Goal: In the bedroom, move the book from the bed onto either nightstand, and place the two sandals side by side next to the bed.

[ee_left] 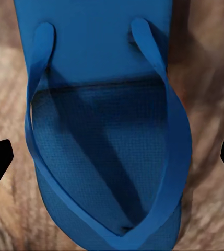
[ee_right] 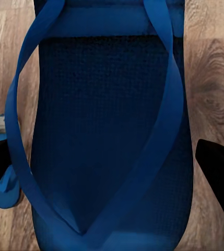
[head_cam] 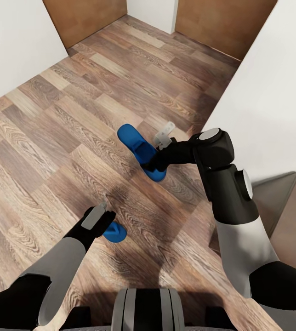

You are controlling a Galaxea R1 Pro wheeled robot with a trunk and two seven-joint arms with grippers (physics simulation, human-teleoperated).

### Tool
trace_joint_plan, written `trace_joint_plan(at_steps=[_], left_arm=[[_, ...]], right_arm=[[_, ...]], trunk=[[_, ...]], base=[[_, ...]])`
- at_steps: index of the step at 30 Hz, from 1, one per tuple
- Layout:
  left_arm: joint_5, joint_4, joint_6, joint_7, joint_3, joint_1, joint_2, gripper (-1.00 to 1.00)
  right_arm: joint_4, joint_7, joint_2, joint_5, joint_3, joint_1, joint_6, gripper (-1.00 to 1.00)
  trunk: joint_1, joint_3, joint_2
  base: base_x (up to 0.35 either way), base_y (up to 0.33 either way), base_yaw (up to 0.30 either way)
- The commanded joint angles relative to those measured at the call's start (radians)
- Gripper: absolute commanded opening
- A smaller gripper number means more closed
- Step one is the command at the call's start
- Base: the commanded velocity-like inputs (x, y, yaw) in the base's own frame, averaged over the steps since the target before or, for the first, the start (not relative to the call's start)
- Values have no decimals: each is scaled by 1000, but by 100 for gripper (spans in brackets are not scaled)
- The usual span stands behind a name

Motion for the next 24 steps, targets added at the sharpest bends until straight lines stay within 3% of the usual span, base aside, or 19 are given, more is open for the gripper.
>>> trace_joint_plan(at_steps=[1, 15, 19, 24], left_arm=[[3, -2, 4, 6, -4, 0, 1, 100], [1, -2, 4, -1, -7, 0, -3, 100], [2, -2, 4, -3, -7, 0, -4, 100], [2, -2, 4, -4, -7, 0, -3, 100]], right_arm=[[-1, 10, 0, 10, 0, -1, 7, -100], [-1, 10, -4, 8, 0, 3, 7, -100], [-1, 10, -4, 6, 0, 14, 7, -100], [-1, 10, -4, 5, 0, 20, 7, -100]], trunk=[[0, -5, -1], [1, -8, -1], [2, -24, -2], [2, -24, -2]], base=[[0, 0, 0], [0, 0, 0], [0, 0, 0], [0, 0, 0]])
